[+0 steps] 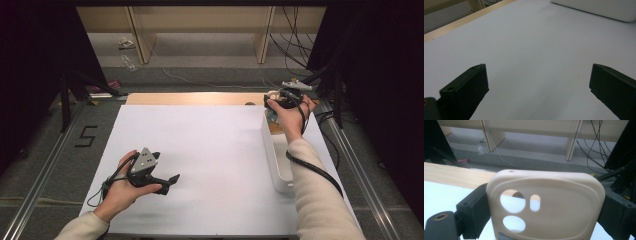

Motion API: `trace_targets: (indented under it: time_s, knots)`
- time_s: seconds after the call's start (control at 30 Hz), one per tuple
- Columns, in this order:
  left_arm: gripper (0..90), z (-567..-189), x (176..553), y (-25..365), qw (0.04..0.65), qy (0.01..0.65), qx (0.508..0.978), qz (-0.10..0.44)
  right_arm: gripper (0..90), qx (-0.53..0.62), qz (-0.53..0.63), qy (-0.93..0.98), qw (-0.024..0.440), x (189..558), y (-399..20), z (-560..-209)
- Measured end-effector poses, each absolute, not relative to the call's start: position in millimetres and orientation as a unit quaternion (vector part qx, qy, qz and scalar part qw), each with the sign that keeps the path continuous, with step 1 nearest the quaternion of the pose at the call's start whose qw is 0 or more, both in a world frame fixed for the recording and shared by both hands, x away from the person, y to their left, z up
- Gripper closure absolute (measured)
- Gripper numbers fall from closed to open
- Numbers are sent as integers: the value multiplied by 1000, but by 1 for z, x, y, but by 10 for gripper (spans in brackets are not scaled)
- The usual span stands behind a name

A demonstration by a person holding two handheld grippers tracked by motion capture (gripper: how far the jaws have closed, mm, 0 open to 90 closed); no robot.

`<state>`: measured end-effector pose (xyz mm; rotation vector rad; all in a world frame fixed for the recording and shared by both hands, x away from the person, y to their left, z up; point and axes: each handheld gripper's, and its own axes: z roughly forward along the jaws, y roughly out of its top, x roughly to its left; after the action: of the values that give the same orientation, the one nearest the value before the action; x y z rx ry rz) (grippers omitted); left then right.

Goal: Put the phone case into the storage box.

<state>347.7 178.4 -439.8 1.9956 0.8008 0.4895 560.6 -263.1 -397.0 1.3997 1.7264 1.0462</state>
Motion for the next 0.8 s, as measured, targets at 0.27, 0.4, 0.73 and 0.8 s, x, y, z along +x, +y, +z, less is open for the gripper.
trace_targets:
  time_s: [0.27, 0.4, 0.73, 0.8]
  knots:
    - [16, -440, 348, 178, 451, 324, 808, 198, 114, 537, 398, 665, 334, 561, -262, -399]
    - [16, -440, 348, 178, 451, 323, 808, 198, 113, 537, 397, 666, 333, 560, -262, -400]
    - [16, -440, 347, 178, 450, 322, 809, 198, 111, 535, 400, 667, 330, 561, -263, -401]
    - [16, -440, 347, 178, 450, 322, 809, 198, 109, 535, 400, 668, 329, 561, -263, -400]
